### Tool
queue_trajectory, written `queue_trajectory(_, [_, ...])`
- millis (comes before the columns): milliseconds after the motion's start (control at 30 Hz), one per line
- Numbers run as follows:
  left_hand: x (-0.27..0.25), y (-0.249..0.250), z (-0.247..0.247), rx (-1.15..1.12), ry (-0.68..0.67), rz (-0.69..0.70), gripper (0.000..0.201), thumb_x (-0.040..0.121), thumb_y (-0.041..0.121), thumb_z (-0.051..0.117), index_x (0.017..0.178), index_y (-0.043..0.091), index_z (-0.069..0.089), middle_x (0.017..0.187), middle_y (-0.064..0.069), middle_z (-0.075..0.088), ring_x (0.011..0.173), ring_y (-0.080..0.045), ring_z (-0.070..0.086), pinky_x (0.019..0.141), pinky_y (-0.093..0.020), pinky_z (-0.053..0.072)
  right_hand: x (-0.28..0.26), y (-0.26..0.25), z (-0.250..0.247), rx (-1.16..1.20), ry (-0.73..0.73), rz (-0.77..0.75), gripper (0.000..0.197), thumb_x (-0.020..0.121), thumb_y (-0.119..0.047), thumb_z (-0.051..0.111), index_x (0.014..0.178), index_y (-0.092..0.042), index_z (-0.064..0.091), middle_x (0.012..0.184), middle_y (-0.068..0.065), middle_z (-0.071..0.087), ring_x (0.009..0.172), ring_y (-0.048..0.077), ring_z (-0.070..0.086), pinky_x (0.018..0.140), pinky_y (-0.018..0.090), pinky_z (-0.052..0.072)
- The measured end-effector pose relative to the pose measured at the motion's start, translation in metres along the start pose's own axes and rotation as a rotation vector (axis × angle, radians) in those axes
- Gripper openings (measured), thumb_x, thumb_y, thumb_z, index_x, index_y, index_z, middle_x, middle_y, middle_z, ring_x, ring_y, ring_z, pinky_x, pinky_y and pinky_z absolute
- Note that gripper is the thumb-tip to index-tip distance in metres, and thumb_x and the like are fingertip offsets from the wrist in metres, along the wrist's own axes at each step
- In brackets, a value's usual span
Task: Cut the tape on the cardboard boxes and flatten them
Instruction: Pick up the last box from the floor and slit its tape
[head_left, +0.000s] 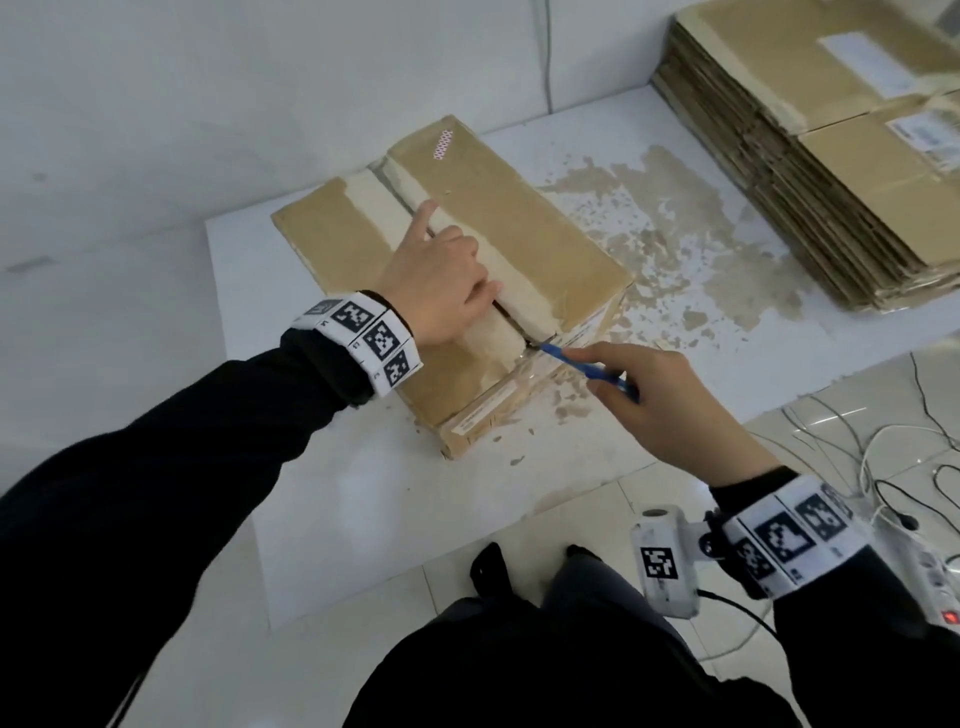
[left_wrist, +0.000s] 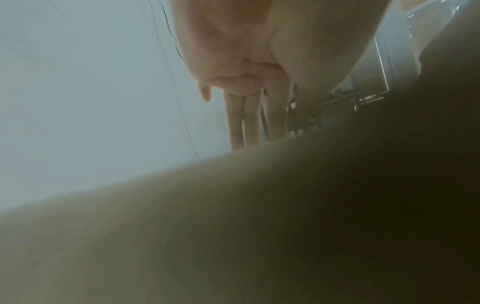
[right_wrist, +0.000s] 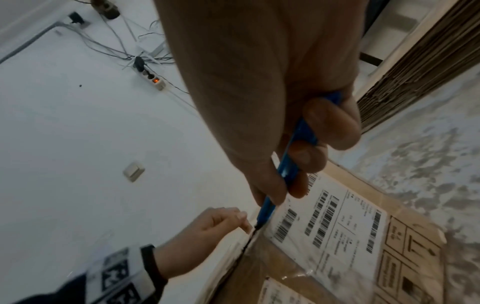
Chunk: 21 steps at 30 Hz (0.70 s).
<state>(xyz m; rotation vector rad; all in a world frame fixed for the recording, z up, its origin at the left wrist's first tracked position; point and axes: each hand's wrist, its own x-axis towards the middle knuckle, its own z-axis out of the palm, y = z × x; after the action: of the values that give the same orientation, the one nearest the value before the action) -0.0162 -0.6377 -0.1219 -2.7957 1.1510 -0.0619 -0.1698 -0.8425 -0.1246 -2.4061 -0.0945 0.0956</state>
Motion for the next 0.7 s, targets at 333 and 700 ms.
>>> queue_trajectory(333, [0.015, 0.02, -0.006, -1.245, -0.16, -0.912, 0.039, 0.089, 0.042, 0.062, 0.106, 0.007, 0.067, 0.11, 0.001, 0.058, 0.107, -0.016, 0.05, 0.09, -0.024, 0.035, 0.007, 0.01, -0.004, 0.004, -0.11, -0.171, 0.034, 0.092, -0.006, 0.053, 0.12, -0.021, 0.064, 0.078, -0.008, 0.056, 0.065, 0.0, 0.05, 0.06, 0.015, 0.039])
queue_trajectory(700, [0.018, 0.033, 0.005, -1.194, -0.037, -1.018, 0.035, 0.081, 0.04, 0.071, 0.067, 0.016, 0.05, 0.092, -0.01, 0.063, 0.089, -0.023, 0.058, 0.095, -0.039, 0.044, 0.01, 0.016, -0.013, -0.165, -0.26, -0.234, 0.046, 0.101, -0.019, 0.04, 0.146, -0.021, 0.033, 0.068, -0.001, 0.047, 0.057, 0.015, 0.041, 0.052, 0.029, 0.032])
